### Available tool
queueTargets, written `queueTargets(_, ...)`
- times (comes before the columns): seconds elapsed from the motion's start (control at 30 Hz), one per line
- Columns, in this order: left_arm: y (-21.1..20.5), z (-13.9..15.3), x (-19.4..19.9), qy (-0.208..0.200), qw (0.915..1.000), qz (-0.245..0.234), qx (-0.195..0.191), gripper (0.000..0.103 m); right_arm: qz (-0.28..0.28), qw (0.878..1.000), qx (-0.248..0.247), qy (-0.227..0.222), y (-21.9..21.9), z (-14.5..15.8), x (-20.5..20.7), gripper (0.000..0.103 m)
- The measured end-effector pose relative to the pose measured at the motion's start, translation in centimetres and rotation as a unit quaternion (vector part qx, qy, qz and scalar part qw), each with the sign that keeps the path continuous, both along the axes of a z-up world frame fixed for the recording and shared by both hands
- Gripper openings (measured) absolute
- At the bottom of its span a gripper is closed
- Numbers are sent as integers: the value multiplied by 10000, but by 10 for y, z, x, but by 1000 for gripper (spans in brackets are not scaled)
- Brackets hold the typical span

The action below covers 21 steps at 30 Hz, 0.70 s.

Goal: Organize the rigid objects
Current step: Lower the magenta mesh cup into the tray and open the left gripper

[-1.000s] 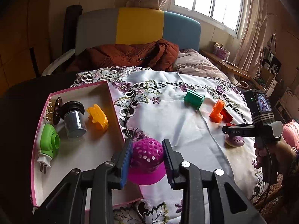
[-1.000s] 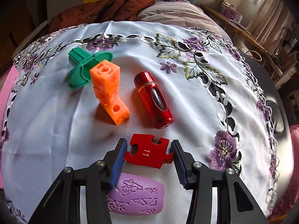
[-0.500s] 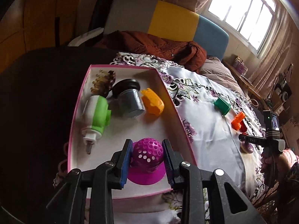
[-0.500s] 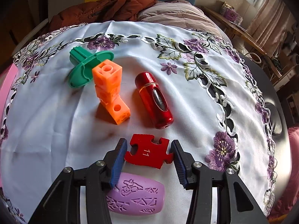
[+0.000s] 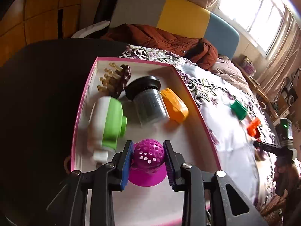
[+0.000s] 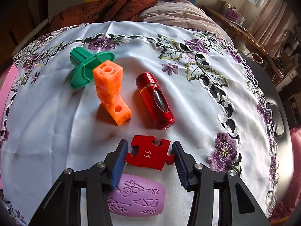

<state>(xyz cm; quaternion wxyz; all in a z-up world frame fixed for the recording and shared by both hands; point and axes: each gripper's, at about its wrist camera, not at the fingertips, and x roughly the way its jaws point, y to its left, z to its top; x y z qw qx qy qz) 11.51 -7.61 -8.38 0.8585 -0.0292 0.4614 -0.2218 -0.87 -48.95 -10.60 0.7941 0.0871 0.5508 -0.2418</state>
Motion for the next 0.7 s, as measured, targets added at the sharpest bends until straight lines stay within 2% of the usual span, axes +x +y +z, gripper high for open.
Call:
queueTargets(0.2, -22, -12, 30, 3, 9994, -59, 342, 32, -5, 10000, 7, -5, 0, 0, 0, 49)
queueTargets(0.37, -32, -11, 44, 17, 9992, -53, 406, 32, -1, 10000, 11, -7, 0, 0, 0, 49)
queueTargets(0.43, -32, -11, 44, 55, 9991, -29, 412, 34, -5, 10000, 23, -10, -1, 0, 0, 49)
queueTargets(0.53, -31, -11, 41, 60, 9985, 68, 536, 44, 6, 10000, 1, -1, 0, 0, 0, 49)
queueTargets(0.7, -27, -3, 28, -143, 9977, 159, 642, 45, 12, 10000, -12, 3, 0, 0, 0, 49)
